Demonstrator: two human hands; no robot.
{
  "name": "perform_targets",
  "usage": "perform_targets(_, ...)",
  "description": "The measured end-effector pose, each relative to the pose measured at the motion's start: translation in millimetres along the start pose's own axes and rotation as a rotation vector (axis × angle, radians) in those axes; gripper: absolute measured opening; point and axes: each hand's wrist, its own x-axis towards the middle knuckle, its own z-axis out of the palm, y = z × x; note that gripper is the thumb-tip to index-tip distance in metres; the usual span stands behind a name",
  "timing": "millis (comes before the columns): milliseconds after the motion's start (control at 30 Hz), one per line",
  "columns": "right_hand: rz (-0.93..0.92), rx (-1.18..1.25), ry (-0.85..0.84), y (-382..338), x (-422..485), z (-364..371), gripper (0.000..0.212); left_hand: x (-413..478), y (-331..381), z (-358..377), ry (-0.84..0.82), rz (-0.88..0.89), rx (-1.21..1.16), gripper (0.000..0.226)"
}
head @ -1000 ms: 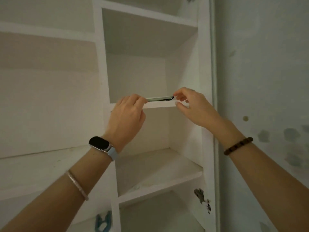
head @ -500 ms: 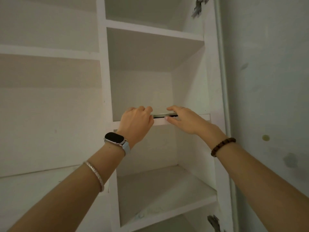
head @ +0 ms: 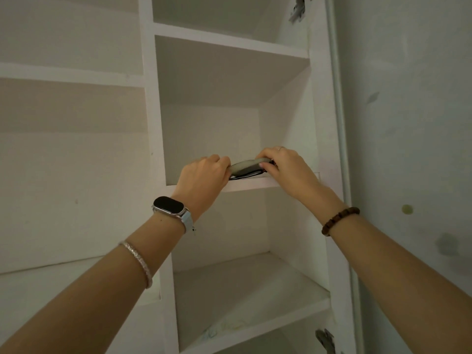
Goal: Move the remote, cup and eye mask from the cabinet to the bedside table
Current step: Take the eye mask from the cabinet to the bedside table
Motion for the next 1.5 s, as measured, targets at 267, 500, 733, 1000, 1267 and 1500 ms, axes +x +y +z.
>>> perform_targets(267,-0.015,0.060,0.202,-13.4,-3.6,-23.8,0.012,3.1,-11.1,-14.0,0.015,-0.074,-0.013,0.017)
perform_targets(500,-0.022,0.065,0.306,-24.0,-28.3,-47.6,0.014,-10.5,-5.1,-47.9,0.178,-0.022,-0.041,0.026)
perform_targets(733,-0.018,0.175,0.325,-38.8,-73.8,-50.7,0.017,-54.5,9.3,-79.3,0.159,-0.001,-0.027,0.027)
perform_targets(1000,0.010,0.318,0.232,-64.9,-148.6,-25.7,0.021,-144.8,39.4,-108.0,0.040,-0.096,0.017,0.020)
perform_targets(1267,0.005,0.563,0.002,-112.8,-247.2,16.3,0.020,-279.1,69.5,-134.7,-0.180,-0.331,0.054,0.012)
perform_targets(1500,0.027,0.738,-0.342,-187.9,-352.7,60.2,0.019,-422.0,100.8,-189.7,-0.406,-0.579,0.112,0.016)
